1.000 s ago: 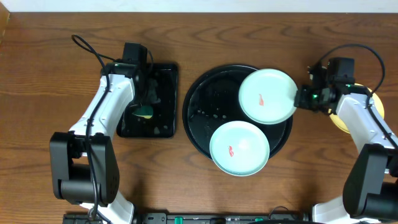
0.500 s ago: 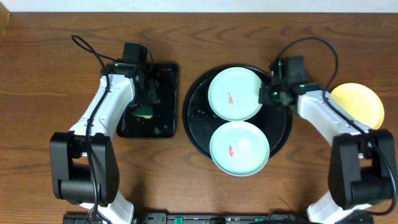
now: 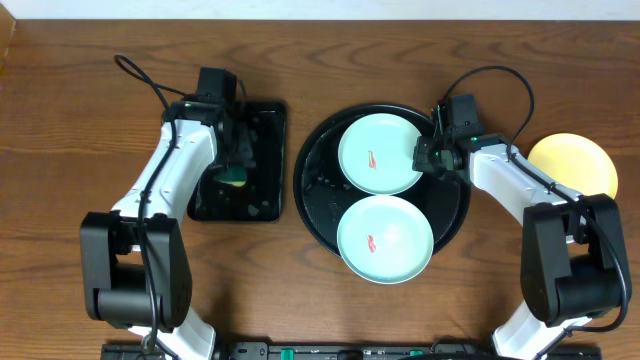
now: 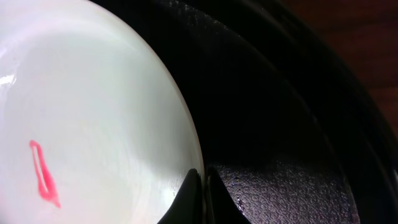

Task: Clean dirty plates on tray and stack at the side

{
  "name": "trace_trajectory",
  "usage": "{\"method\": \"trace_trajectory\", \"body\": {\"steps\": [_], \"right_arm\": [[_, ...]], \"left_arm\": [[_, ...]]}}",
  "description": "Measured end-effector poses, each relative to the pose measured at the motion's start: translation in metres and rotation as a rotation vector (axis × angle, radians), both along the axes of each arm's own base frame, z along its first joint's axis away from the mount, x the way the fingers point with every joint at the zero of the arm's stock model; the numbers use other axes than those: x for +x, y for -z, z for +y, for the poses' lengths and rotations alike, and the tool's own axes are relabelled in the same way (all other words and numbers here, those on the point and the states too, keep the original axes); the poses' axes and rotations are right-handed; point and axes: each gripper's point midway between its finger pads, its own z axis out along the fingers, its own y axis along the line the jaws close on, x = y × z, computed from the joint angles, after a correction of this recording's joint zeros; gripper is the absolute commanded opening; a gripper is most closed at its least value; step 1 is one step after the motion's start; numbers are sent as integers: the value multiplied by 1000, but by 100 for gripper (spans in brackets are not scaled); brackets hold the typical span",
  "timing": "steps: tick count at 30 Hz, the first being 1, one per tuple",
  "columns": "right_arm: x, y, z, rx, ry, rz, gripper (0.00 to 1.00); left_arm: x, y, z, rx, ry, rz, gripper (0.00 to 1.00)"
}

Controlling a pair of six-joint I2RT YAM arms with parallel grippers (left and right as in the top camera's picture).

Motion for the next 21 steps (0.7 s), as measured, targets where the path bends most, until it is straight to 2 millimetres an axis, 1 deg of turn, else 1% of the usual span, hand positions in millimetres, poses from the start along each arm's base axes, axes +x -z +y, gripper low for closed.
{"method": "trace_trajectory", "body": {"steps": [3, 8, 10, 17, 21], "right_arm": [[0, 1, -1, -2, 2, 2, 1], [-1, 1, -1, -6, 3, 7, 1], [-1, 1, -1, -7, 4, 7, 1], [-1, 1, -1, -6, 3, 7, 1], [-1, 1, -1, -7, 4, 7, 1]], "left_arm": [[9, 9, -1, -5, 0, -54, 8], [-1, 41, 0, -7, 0, -69, 8], [-3, 49, 0, -9, 1, -84, 8], [-8, 68, 0, -14, 0, -123, 7], [-12, 72, 1, -19, -18, -114, 8]]}}
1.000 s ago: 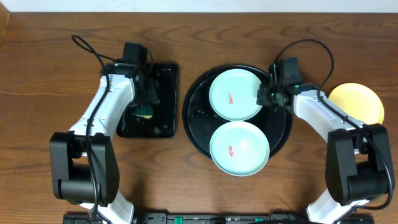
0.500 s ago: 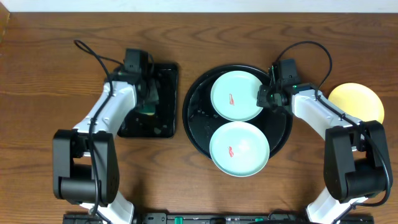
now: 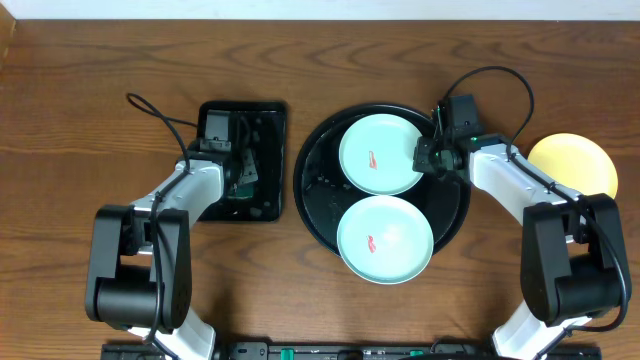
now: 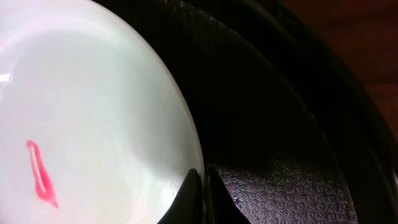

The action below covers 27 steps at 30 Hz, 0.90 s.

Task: Clean dirty plates on tray and stack at the side

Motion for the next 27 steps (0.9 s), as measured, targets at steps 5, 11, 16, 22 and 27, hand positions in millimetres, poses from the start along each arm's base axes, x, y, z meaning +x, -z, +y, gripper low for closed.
{"method": "trace_trajectory", "body": {"steps": [5, 11, 16, 22, 27], "right_arm": [[0, 0, 0, 0, 0, 0, 1], [-3, 1, -1, -2, 0, 12, 1], [-3, 1, -1, -3, 0, 14, 1], [-3, 1, -1, -3, 0, 14, 1], [-3, 1, -1, -3, 0, 14, 1]], "left_arm": [[0, 1, 0, -1, -14, 7, 8], [-7, -1, 1, 3, -14, 62, 7], [-12, -13, 1, 4, -16, 88, 8], [1, -48, 0, -7, -16, -15, 8], [-1, -27, -3, -3, -12, 31, 8]]}}
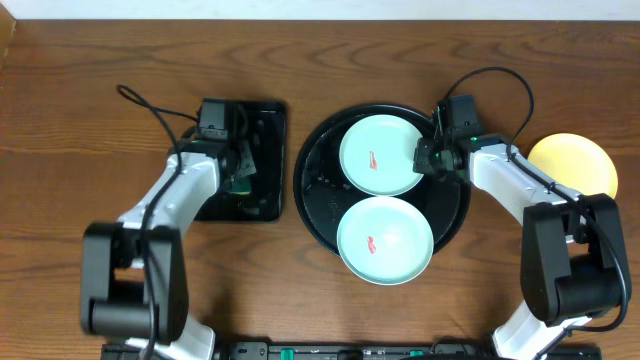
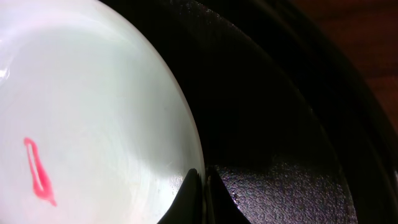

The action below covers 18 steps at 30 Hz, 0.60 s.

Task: Clean dirty plates on tray and stack at the side

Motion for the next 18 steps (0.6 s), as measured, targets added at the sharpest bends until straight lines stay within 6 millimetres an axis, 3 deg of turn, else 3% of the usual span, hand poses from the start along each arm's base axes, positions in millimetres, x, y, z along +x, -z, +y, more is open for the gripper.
{"method": "trace_trajectory", "body": {"steps": [3, 10, 14, 18], "right_arm": [[0, 0, 0, 0, 0, 0, 1], [0, 0, 0, -1, 0, 0, 1], [0, 0, 0, -2, -1, 0, 1], [0, 0, 0, -2, -3, -1, 1]], "left_arm": [[-5, 26, -2, 9, 3, 67, 8], [-12, 24, -2, 12, 3, 117, 8], [-10, 8, -4, 13, 6, 142, 8], [19, -31, -18, -15, 31, 30, 8]]}}
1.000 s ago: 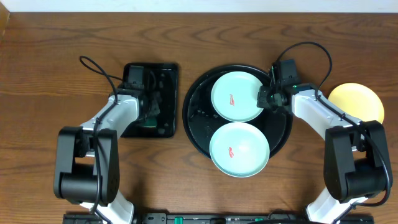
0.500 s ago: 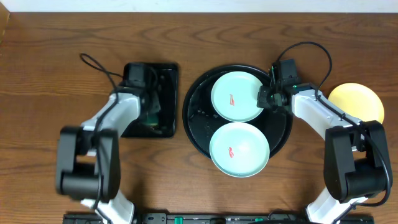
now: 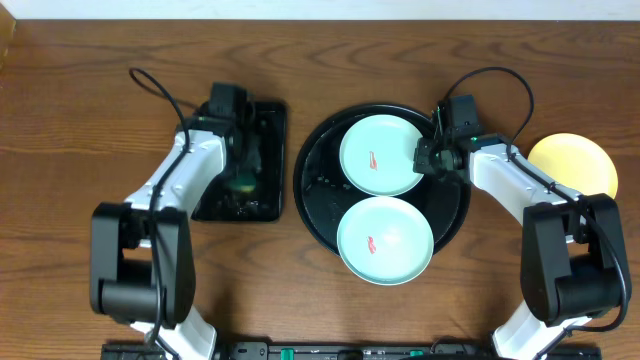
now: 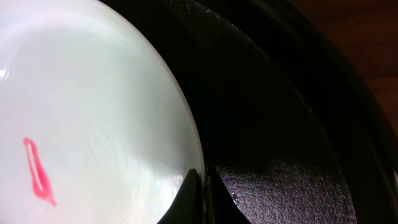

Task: Clean dirty plates on tray and stack at the side
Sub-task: 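Scrub the pale green plate with the sponge while right gripper holds it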

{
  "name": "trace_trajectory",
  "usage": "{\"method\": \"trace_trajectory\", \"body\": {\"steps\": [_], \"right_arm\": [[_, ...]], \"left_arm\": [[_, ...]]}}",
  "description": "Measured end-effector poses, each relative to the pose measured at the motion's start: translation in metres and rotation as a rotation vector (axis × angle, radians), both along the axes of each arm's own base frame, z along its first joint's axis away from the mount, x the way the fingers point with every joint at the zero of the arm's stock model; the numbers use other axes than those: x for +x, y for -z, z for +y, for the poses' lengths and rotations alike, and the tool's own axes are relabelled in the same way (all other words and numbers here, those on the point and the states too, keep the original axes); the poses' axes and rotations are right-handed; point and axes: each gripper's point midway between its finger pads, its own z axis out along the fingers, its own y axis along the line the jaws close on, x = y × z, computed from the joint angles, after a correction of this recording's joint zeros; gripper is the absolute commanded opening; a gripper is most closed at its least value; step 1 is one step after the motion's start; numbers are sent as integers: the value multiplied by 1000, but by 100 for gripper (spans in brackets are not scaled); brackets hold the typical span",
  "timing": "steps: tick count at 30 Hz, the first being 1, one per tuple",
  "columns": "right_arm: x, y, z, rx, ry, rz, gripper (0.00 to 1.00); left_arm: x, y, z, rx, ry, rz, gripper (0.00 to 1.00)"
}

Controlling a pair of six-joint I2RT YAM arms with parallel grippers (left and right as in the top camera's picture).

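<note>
Two pale green plates lie on the round black tray point(image 3: 452, 215), each with a red smear. My right gripper point(image 3: 422, 160) is shut on the right rim of the far plate point(image 3: 378, 153); in the right wrist view its closed fingertips point(image 4: 202, 171) pinch that plate's point(image 4: 93, 124) edge. The near plate point(image 3: 385, 239) lies free. My left gripper point(image 3: 243, 160) hovers over the rectangular black tray point(image 3: 265, 195), just behind a yellow-green sponge point(image 3: 240, 184). The overhead view does not show how its jaws stand.
A yellow plate point(image 3: 572, 162) sits on the wooden table at the far right, beside my right arm. Both arms' cables loop over the back of the table.
My left arm has shifted a little to the right over the rectangular tray, its gripper still by the sponge. The right gripper and both green plates have not moved.
Throughout, my right gripper stayed shut on the far plate's rim, and the plate stayed on the round tray. My left arm changed its pose at each moment while its gripper remained over the rectangular tray near the sponge.
</note>
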Motion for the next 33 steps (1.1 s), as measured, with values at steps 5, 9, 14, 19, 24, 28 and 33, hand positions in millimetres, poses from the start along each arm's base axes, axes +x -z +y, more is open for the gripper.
{"method": "trace_trajectory", "body": {"steps": [5, 9, 14, 19, 24, 28, 33], "right_arm": [[0, 0, 0, 0, -1, 0, 1], [0, 0, 0, 0, -1, 0, 1], [0, 0, 0, -1, 0, 0, 1], [-1, 0, 0, -2, 0, 4, 1], [-2, 1, -1, -3, 0, 7, 1], [-2, 1, -1, -4, 0, 7, 1], [-3, 1, -1, -5, 0, 12, 1]], "left_arm": [[33, -50, -55, -136, 109, -192, 8], [47, -73, -119, -268, 196, -315, 7], [48, -108, -203, -416, 321, -467, 7], [35, -96, -256, -493, 378, -460, 7], [40, -35, -270, -519, 321, -359, 8], [37, 11, -276, -533, 279, -273, 7], [27, 33, -287, -550, 268, -220, 8]]}}
